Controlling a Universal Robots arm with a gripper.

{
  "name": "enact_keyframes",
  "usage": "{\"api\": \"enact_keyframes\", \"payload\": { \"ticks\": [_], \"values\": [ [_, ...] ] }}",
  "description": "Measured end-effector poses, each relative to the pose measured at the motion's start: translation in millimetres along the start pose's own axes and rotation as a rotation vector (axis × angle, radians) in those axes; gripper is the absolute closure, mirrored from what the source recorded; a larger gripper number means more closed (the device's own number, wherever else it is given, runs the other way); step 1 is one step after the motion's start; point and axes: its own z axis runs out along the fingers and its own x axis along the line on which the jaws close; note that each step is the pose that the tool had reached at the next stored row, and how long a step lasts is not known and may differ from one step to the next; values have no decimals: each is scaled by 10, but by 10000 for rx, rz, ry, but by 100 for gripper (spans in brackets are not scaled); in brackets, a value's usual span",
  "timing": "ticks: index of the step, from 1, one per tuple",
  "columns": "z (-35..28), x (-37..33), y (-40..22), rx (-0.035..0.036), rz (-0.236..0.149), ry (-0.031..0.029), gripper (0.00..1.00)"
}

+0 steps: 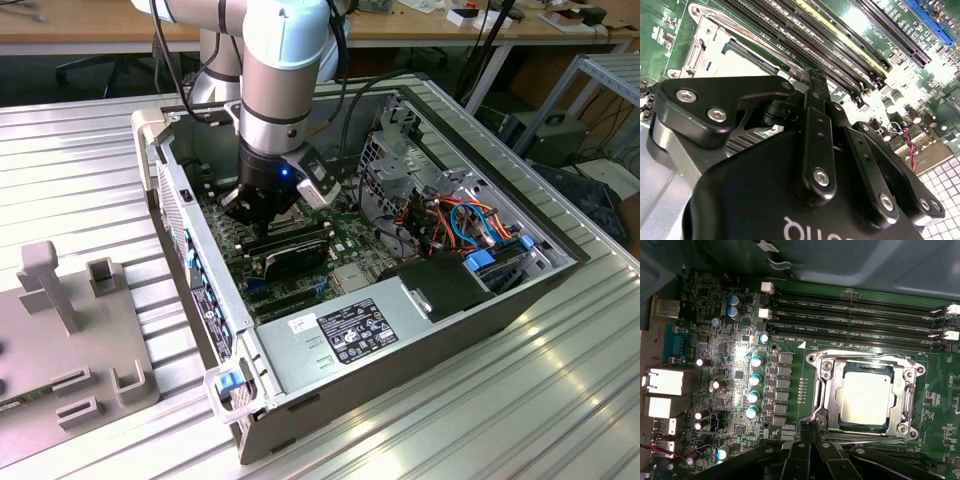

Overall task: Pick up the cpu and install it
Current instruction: 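Install the second cpu locking lever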

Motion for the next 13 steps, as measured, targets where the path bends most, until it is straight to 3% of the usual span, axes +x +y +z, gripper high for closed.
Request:
{"api": "enact_keyframes", "payload": {
  "ticks": [13],
  "values": [
    [12,6,14,-152,1,-18,89]
  ]
}}
